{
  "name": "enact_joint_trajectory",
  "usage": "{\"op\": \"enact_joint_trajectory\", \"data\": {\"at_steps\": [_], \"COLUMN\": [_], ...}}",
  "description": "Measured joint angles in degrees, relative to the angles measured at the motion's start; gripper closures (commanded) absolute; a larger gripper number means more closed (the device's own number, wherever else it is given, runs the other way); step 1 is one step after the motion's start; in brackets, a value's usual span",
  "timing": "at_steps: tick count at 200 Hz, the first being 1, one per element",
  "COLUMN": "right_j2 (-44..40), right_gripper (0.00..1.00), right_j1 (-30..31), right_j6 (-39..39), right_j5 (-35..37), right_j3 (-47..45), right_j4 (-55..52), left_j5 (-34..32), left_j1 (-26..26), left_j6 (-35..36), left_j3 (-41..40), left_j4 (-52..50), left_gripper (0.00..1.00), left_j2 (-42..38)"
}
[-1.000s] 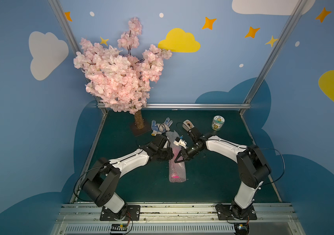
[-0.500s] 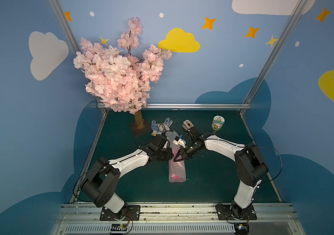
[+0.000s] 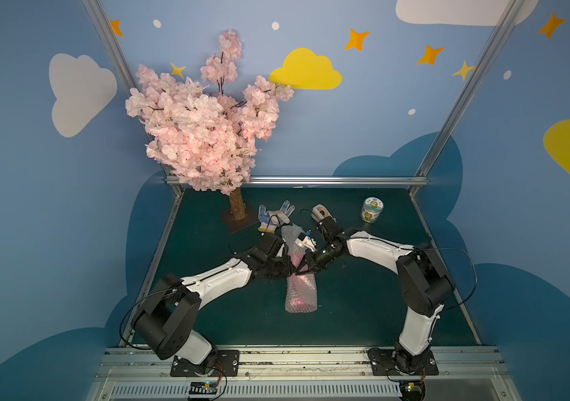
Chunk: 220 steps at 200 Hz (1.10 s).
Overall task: Wrap wine glasses in bubble wrap
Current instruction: Stick the tape on the bubble wrap.
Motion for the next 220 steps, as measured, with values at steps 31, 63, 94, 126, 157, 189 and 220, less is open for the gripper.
{"op": "enact_joint_trajectory", "data": {"at_steps": [31, 63, 94, 126, 157, 189, 220], "right_j2": [1.09, 1.4, 1.4, 1.42, 1.6, 1.92, 2.08], "right_gripper": [0.98, 0.98, 0.99, 0.99, 1.0, 1.0, 1.0], "right_j1": [0.57, 1.16, 1.2, 1.22, 1.22, 1.22, 1.22], "right_j6": [0.2, 0.17, 0.22, 0.22, 0.22, 0.24, 0.24], "right_j5": [0.33, 0.81, 0.85, 0.87, 0.92, 0.9, 0.94], "right_j3": [0.48, 1.09, 1.4, 1.42, 1.64, 1.64, 1.73], "right_j4": [0.28, 0.26, 0.33, 0.31, 0.42, 0.55, 0.59], "left_j5": [0.7, 2.58, 4.52, 5.44, 7.43, 8.79, 9.25], "left_j1": [0.85, 2.14, 3.1, 3.56, 3.54, 3.54, 3.54], "left_j6": [-1.27, -2.56, -3.58, -4.42, -4.48, -4.15, -3.54], "left_j3": [-1.44, -3.56, -4.57, -5.62, -5.68, -5.68, -6.08], "left_j4": [0.28, 0.96, 3.3, 4.74, 5.79, 5.84, 5.57], "left_gripper": [0.69, 0.68, 0.66, 0.59, 0.58, 0.63, 0.68], "left_j2": [-1.51, -3.21, -3.89, -5.22, -6.05, -6.08, -7.04]}}
